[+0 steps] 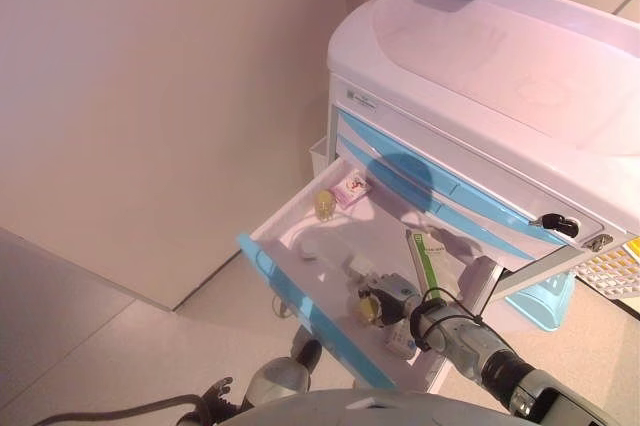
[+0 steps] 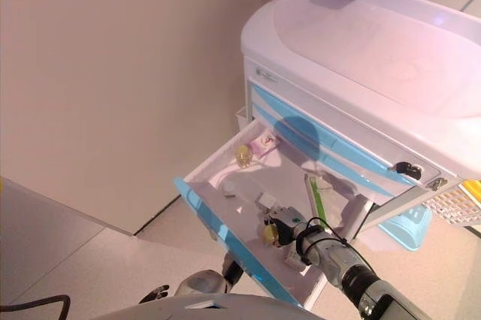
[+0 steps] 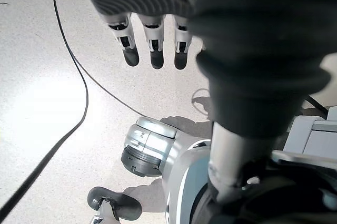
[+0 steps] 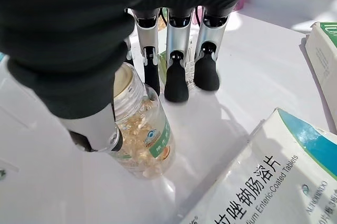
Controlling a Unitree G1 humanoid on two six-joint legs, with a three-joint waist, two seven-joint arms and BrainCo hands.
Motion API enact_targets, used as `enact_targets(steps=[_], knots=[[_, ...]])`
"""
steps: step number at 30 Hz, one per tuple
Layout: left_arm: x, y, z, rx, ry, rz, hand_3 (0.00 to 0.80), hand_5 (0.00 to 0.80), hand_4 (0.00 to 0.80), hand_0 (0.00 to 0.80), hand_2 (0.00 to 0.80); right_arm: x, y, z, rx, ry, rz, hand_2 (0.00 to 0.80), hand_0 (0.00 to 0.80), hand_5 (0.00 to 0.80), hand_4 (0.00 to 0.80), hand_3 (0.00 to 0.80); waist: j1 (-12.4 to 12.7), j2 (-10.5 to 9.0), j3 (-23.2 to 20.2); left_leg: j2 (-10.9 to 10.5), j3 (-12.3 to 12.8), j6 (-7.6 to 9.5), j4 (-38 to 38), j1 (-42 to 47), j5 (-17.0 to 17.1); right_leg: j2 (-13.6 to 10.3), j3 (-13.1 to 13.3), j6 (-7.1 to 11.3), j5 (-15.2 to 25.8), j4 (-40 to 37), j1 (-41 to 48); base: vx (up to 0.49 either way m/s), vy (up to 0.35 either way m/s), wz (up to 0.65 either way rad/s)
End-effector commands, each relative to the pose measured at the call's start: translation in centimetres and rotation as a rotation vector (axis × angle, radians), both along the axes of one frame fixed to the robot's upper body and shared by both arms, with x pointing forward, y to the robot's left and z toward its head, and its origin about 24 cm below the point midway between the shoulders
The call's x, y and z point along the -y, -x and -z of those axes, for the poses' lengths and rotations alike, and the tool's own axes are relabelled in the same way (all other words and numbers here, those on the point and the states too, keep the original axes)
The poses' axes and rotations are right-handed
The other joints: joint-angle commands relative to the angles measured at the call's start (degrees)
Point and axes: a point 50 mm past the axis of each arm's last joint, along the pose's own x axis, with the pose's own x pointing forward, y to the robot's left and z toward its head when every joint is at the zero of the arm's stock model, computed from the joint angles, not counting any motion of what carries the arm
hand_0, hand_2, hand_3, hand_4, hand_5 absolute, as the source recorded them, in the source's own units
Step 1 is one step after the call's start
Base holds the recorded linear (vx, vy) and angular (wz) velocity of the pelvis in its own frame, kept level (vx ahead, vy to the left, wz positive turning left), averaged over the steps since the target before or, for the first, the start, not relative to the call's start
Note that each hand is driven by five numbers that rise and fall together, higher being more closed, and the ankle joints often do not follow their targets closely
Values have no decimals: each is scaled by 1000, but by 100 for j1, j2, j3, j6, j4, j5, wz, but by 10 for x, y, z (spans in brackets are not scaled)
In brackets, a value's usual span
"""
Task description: Open the drawer and pick up the medicine
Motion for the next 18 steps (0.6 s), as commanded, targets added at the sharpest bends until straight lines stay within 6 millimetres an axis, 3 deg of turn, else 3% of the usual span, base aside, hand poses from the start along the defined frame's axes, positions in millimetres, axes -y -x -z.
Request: enact_targets(steps=[1, 12, 18], knots=[[11, -10, 0, 25, 20, 80, 0, 0, 0, 0, 0, -15, -11, -9, 57, -20, -51, 800, 800, 800, 800, 800, 150, -38, 20, -149, 245, 215, 48, 397, -724, -325, 415, 151, 335, 478, -681, 0, 0, 0], [12, -11, 0, 24, 20, 81, 0, 0, 0, 0, 0, -16, -17, -18, 89, -64, -26, 800, 800, 800, 800, 800, 125, -41, 8, -143, 255, 214, 50, 406, -734, -313, 447, 148, 338, 471, -679, 0, 0, 0], [5, -15, -2, 33, 9, 59, 0, 0, 0, 0, 0, -18, -25, -45, 129, -90, -67, 800, 800, 800, 800, 800, 22, -111, 40, -107, 356, 204, 61, 415, -751, -286, 532, 168, 377, 465, -701, -3, -5, 0]])
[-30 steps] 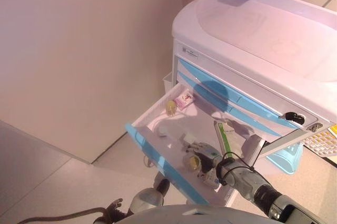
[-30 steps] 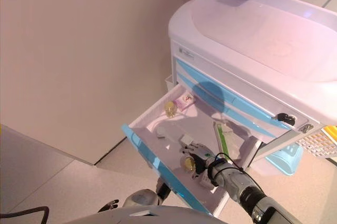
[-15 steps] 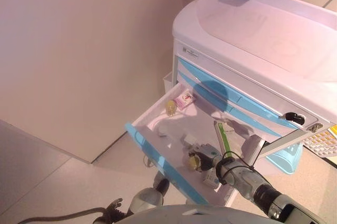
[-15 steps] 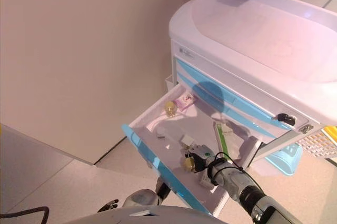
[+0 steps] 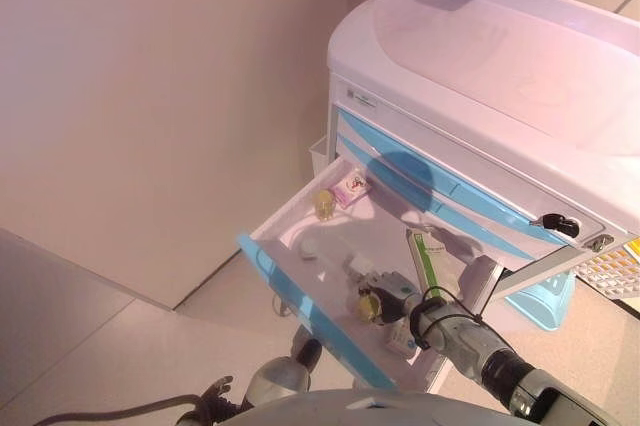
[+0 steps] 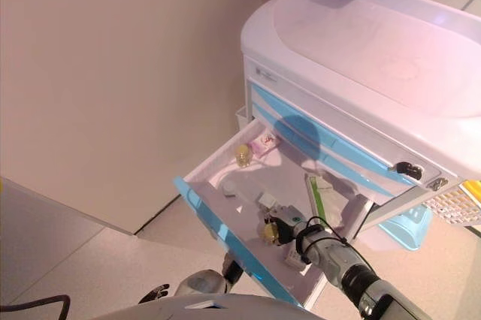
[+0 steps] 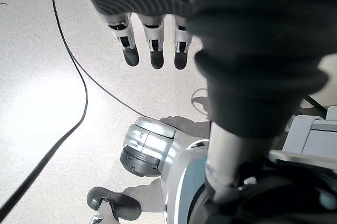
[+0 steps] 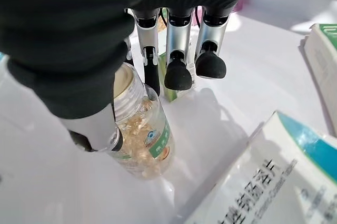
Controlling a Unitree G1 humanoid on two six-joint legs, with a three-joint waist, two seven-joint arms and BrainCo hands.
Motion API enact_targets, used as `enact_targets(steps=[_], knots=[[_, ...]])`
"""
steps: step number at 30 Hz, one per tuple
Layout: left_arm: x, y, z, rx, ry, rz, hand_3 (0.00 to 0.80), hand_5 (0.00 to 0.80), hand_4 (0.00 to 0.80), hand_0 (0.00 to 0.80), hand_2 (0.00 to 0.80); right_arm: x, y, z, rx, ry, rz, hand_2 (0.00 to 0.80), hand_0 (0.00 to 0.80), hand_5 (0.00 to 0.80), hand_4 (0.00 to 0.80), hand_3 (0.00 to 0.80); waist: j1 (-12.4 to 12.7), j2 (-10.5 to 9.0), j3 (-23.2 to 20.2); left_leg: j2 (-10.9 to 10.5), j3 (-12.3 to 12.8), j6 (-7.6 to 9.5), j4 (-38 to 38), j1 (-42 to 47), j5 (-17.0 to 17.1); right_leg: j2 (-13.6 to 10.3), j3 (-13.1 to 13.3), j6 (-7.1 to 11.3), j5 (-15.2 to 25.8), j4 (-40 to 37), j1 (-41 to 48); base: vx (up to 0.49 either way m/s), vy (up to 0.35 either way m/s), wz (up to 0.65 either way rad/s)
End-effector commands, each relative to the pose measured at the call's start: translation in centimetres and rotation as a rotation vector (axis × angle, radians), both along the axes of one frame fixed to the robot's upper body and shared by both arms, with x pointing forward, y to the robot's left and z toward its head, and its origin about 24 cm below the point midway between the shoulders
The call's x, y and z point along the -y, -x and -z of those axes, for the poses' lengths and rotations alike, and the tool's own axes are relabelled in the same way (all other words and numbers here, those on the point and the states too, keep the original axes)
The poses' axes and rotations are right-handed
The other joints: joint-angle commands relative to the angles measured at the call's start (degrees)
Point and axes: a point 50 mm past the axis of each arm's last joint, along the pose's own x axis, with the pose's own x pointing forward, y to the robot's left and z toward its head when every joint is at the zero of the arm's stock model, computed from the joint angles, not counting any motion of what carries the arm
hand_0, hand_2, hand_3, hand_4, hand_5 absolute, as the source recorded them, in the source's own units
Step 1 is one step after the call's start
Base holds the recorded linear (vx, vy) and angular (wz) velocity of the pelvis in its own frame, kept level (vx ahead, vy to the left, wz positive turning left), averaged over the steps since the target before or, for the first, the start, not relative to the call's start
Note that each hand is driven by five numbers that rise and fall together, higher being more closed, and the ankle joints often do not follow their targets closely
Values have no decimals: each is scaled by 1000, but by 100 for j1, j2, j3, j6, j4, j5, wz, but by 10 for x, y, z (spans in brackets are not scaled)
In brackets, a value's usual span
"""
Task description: Open the drawer and pick up the medicine
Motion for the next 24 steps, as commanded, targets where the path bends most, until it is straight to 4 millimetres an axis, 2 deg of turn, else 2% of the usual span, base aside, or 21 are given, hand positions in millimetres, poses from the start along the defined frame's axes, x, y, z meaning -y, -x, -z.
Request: enact_targets(steps=[1, 8, 15, 19, 22, 24], knots=[[4, -15, -2, 30, 8, 55, 0, 0, 0, 0, 0, -17, -20, -42, 107, -96, -79, 800, 800, 800, 800, 800, 18, -104, 29, -99, 388, 208, 56, 437, -755, -279, 558, 172, 385, 477, -680, -16, -31, -3], [-10, -20, -5, 40, -9, 21, 0, 0, 0, 0, 0, -6, -28, -86, 125, -85, -140, 800, 800, 800, 800, 800, -202, -229, 65, -25, 636, 232, 62, 481, -785, -199, 800, 179, 438, 470, -730, -16, -33, -11], [-19, -26, -7, 38, -24, -9, 0, 0, 0, 0, 0, 9, -43, -140, 8, -139, -128, 800, 800, 800, 800, 800, -475, -393, 46, 67, 964, 224, 76, 545, -834, -108, 1053, 139, 482, 427, -748, -15, -21, -22], [-26, -33, -8, 38, -30, -20, 0, 0, 0, 0, 0, 11, -59, -187, -17, -248, -129, 800, 800, 800, 800, 800, -614, -467, 40, 108, 1102, 209, 95, 582, -859, -63, 1163, 98, 483, 427, -749, -11, -10, -19], [-27, -35, -9, 37, -33, -29, 0, 0, 0, 0, 0, 11, -70, -213, 12, -301, -126, 800, 800, 800, 800, 800, -669, -498, 32, 123, 1161, 200, 95, 604, -864, -43, 1200, 80, 484, 422, -737, -5, -2, -9], [-28, -36, -9, 37, -33, -41, 0, 0, 0, 0, 0, 14, -77, -238, 39, -359, -114, 800, 800, 800, 800, 800, -734, -520, 10, 143, 1229, 188, 97, 623, -875, -23, 1248, 70, 479, 437, -742, -4, 11, -10]])
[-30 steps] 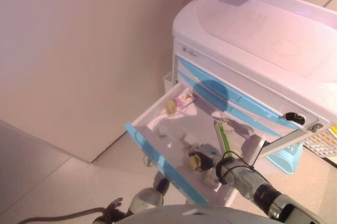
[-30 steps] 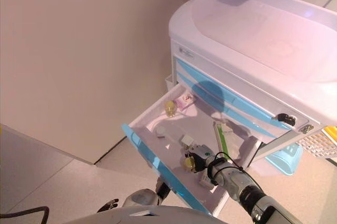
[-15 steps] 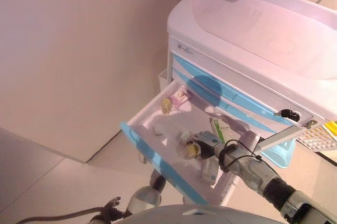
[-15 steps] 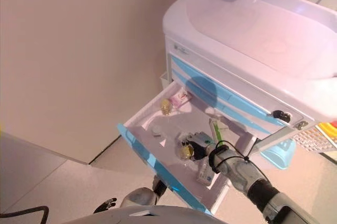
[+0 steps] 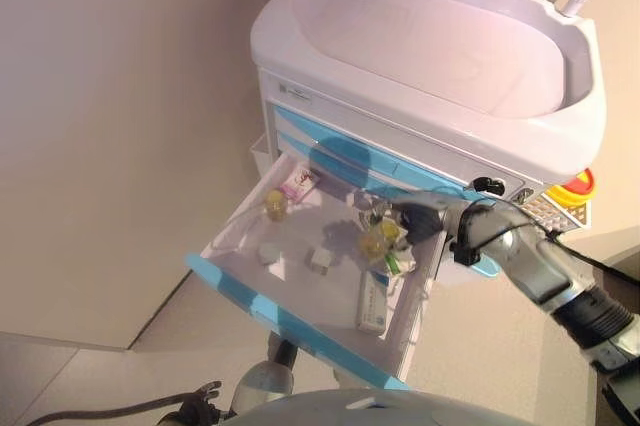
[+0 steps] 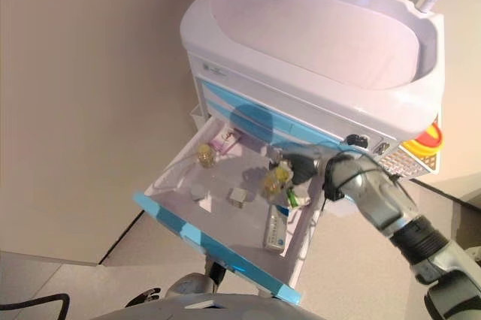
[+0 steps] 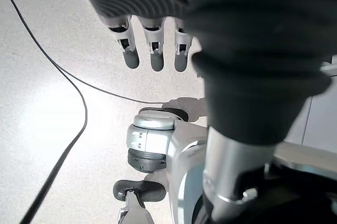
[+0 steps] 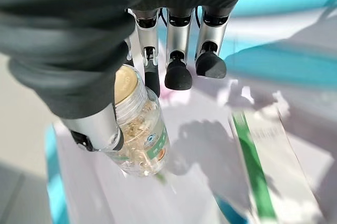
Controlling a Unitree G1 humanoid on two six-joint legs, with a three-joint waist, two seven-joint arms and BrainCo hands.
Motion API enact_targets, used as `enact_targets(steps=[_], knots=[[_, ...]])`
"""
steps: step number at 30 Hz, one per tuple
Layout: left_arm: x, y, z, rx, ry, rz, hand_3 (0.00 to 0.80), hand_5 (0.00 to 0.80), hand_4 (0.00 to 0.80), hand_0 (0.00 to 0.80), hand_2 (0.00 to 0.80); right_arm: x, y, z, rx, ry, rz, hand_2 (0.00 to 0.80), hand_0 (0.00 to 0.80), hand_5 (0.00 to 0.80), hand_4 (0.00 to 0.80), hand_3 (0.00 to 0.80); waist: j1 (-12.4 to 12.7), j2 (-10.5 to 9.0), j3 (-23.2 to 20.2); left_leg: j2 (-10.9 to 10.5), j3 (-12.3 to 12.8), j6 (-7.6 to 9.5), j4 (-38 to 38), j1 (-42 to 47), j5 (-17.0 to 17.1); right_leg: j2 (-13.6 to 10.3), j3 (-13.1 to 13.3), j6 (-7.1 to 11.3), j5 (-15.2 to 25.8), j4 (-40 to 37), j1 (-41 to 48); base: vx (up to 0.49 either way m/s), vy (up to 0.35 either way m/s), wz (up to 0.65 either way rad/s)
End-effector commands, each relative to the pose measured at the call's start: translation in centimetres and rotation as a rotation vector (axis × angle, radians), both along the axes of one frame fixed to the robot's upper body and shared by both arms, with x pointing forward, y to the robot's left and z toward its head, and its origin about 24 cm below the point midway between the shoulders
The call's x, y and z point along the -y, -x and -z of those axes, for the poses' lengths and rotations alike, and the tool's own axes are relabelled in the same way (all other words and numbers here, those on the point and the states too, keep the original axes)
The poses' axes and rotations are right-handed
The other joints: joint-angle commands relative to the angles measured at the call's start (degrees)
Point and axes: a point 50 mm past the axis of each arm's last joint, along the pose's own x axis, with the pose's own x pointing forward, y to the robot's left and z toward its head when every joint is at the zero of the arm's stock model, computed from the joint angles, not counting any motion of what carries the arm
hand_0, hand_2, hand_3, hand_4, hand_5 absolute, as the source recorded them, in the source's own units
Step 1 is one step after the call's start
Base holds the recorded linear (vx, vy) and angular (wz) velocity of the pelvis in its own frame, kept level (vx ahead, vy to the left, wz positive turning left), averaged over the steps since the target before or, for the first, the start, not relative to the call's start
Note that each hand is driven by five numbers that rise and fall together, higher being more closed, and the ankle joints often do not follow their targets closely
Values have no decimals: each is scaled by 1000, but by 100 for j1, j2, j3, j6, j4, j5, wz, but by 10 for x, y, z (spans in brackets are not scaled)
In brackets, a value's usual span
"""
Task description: Open the drawer and pick up the medicine
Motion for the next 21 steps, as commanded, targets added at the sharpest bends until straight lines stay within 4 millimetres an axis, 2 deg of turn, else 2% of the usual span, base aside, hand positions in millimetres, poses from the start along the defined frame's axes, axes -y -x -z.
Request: enact_targets(steps=[1, 5, 10, 15, 21], knots=[[-2, -34, -3, 71, -31, -59, 0, 0, 0, 0, 0, -9, -8, -56, 91, -128, -49, 800, 800, 800, 800, 800, 4, -212, -212, -39, 451, 135, 82, 345, -812, -40, 498, 102, 445, 352, -678, -4, 17, -11], [-2, -31, -2, 64, -27, -83, 0, 0, 0, 0, 0, 4, -18, -88, 181, -171, 18, 800, 800, 800, 800, 800, -74, -221, -263, -19, 559, 130, 96, 361, -822, -26, 560, 89, 429, 369, -677, -2, 38, -7], [-5, -26, -1, 50, -33, -107, 0, 0, 0, 0, 0, 33, -34, -123, 262, -185, 142, 800, 800, 800, 800, 800, -123, -266, -320, -12, 653, 132, 106, 407, -841, -15, 575, 66, 404, 389, -644, 19, 41, -9], [-11, -21, -1, 28, -44, -114, 0, 0, 0, 0, 0, 61, -45, -160, 382, -234, 287, 800, 800, 800, 800, 800, -110, -337, -352, -30, 651, 145, 122, 436, -854, -21, 551, 57, 394, 397, -596, 16, 17, -2], [-20, -19, -4, 12, -56, -113, 0, 0, 0, 0, 0, 97, -49, -208, 485, -295, 463, 800, 800, 800, 800, 800, -58, -431, -398, -57, 614, 156, 143, 465, -890, -29, 512, 62, 390, 405, -551, 0, 0, 0]])
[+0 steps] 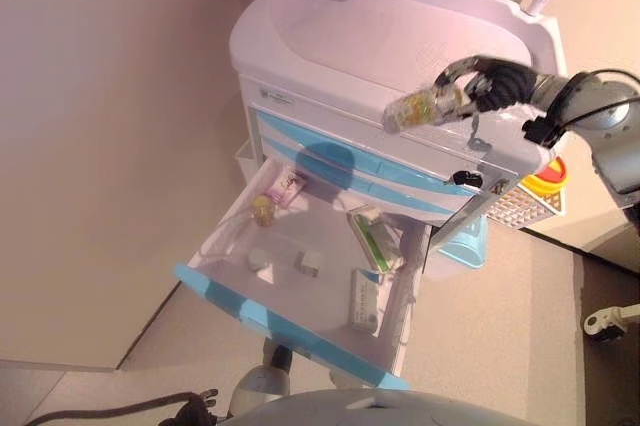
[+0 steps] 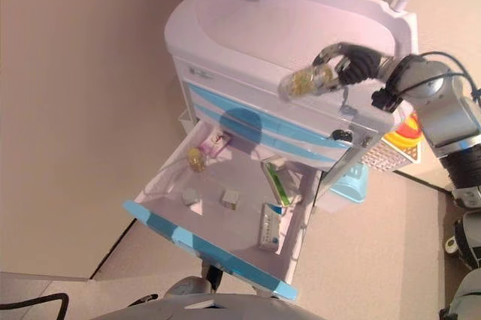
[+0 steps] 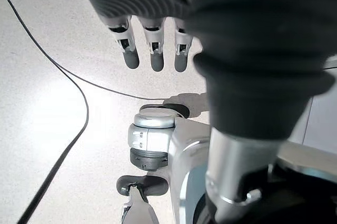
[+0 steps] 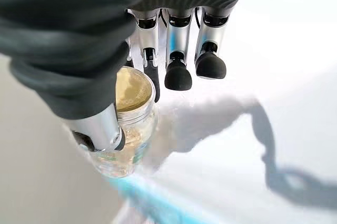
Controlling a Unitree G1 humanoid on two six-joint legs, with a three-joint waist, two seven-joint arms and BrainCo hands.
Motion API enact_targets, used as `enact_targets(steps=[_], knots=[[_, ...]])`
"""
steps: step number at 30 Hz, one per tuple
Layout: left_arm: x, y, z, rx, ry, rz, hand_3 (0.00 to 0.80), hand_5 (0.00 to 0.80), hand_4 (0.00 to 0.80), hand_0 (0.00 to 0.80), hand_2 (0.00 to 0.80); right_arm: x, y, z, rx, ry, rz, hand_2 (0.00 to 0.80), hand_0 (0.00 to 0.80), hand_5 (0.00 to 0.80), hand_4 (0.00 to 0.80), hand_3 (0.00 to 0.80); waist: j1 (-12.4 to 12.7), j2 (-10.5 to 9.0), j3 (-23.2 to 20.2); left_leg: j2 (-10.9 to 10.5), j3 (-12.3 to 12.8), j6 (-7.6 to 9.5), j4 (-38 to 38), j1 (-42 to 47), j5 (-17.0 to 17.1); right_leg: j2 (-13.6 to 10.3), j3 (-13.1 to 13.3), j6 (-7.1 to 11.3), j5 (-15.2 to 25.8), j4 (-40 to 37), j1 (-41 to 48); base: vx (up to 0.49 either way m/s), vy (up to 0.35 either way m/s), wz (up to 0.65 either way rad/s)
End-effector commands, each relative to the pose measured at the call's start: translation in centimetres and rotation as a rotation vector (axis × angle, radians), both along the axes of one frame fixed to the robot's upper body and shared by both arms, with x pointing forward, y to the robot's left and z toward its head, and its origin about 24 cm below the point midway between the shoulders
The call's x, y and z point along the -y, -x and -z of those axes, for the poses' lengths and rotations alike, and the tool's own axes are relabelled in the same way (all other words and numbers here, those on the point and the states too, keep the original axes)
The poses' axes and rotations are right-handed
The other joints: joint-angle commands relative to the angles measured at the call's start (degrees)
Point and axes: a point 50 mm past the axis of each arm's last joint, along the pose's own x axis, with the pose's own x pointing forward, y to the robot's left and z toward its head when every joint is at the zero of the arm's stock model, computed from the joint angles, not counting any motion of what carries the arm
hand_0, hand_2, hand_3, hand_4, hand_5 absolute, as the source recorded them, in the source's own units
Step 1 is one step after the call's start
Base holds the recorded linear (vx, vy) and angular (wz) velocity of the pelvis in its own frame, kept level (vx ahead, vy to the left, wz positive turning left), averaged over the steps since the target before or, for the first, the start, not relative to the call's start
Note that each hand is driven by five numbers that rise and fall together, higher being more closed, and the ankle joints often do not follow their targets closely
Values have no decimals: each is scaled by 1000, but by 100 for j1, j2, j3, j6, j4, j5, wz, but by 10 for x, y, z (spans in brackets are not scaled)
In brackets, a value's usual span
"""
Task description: Open the drawer and pick up the medicine
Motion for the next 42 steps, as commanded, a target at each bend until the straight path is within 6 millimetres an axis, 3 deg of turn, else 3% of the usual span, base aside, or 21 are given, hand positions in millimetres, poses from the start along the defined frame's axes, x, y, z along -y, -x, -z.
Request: enact_targets(steps=[1, 9, 17, 26, 42], knots=[[-17, -27, -6, 52, -80, -71, 0, 0, 0, 0, 0, 15, 5, -60, 183, -52, 92, 800, 800, 800, 800, 800, 146, -401, -397, -60, 355, 112, 142, 345, -867, -25, 299, 65, 387, 329, -571, 0, 0, 0], [-23, -27, -8, 45, -87, -68, 0, 0, 0, 0, 0, 40, 8, -113, 206, -99, 243, 800, 800, 800, 800, 800, 240, -510, -466, -102, 292, 125, 171, 369, -895, -30, 253, 51, 394, 335, -525, 15, 11, 2], [-25, -26, -9, 35, -96, -66, 0, 0, 0, 0, 0, 49, 8, -135, 152, 45, 368, 800, 800, 800, 800, 800, 359, -593, -471, -142, 190, 140, 198, 366, -907, -42, 196, 43, 397, 355, -507, 9, 4, 3], [-36, -18, -13, 28, -123, -92, 0, 0, 0, 0, 0, 58, 9, -132, -83, 452, 447, 800, 800, 800, 800, 800, 515, -752, -433, -169, 86, 159, 170, 375, -879, -30, 122, 46, 429, 334, -473, 18, 2, 4], [-45, -5, -15, 20, -156, -126, 0, 0, 0, 0, 0, 72, 6, -107, -269, 664, 461, 800, 800, 800, 800, 800, 769, -933, -279, -169, -17, 169, 108, 337, -837, -24, 40, 112, 504, 250, -464, 22, 3, 7]])
